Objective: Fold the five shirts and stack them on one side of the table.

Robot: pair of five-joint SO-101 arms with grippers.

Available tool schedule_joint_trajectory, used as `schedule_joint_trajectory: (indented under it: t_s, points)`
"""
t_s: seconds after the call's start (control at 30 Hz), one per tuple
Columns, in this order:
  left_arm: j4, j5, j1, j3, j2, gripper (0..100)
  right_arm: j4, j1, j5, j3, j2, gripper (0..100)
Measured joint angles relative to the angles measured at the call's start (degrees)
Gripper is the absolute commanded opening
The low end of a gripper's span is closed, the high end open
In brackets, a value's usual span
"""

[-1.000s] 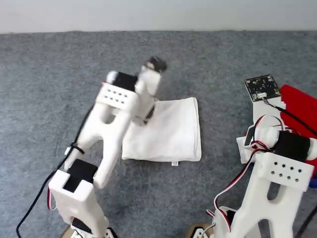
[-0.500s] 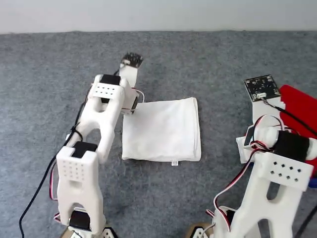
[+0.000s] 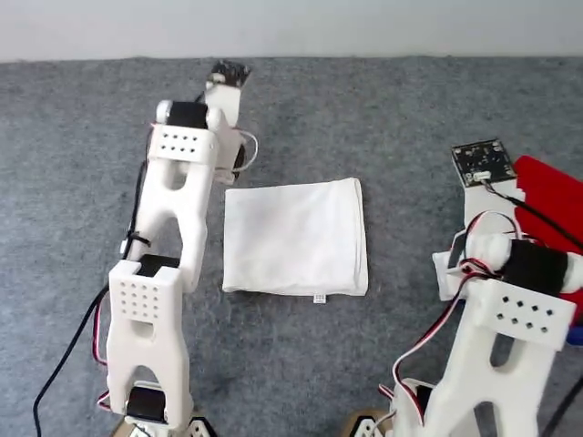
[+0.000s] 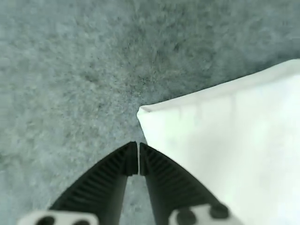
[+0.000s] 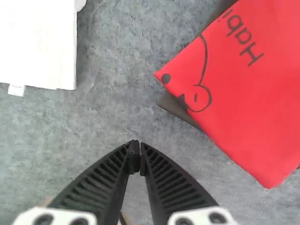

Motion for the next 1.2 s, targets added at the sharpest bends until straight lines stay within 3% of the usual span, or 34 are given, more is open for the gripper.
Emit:
schedule_joint_trajectory:
  t_s: [0.23, 0.37, 0.53, 0.63, 0.77, 0.87, 1.0, 1.2]
  points:
    - [2.9, 0.2, -6.9, -1.9, -11.2, 1, 0.4, -12.0, -11.6, 0.8, 8.9, 29.5]
    - [2.9, -0.6, -13.4, 5.8, -19.8, 1, -2.5, -15.6, -17.8, -0.1, 16.7, 31.8]
    - [2.9, -6.9, -20.8, 17.8, -31.8, 1, -10.5, -20.5, -21.4, -3.9, 26.8, 31.7]
    - [2.9, -9.2, -24.5, 23.9, -38.9, 1, -16.8, -23.5, -21.6, -6.9, 31.6, 25.5]
    - [2.9, -10.6, -29.5, 29.5, -45.2, 1, -24.9, -27.9, -18.4, -11.5, 37.4, 1.0]
    - [2.9, -10.6, -33.9, 32.9, -47.6, 1, -28.7, -30.8, -12.7, -15.5, 41.4, 4.7]
    - [2.9, -10.6, -39.2, 34.4, -49.1, 1, -30.2, -31.4, -9.9, -20.0, 46.2, 0.9]
    - [2.9, -10.6, -42.5, 34.4, -50.6, 1, -38.9, -25.7, -9.2, -22.1, 57.1, 1.3]
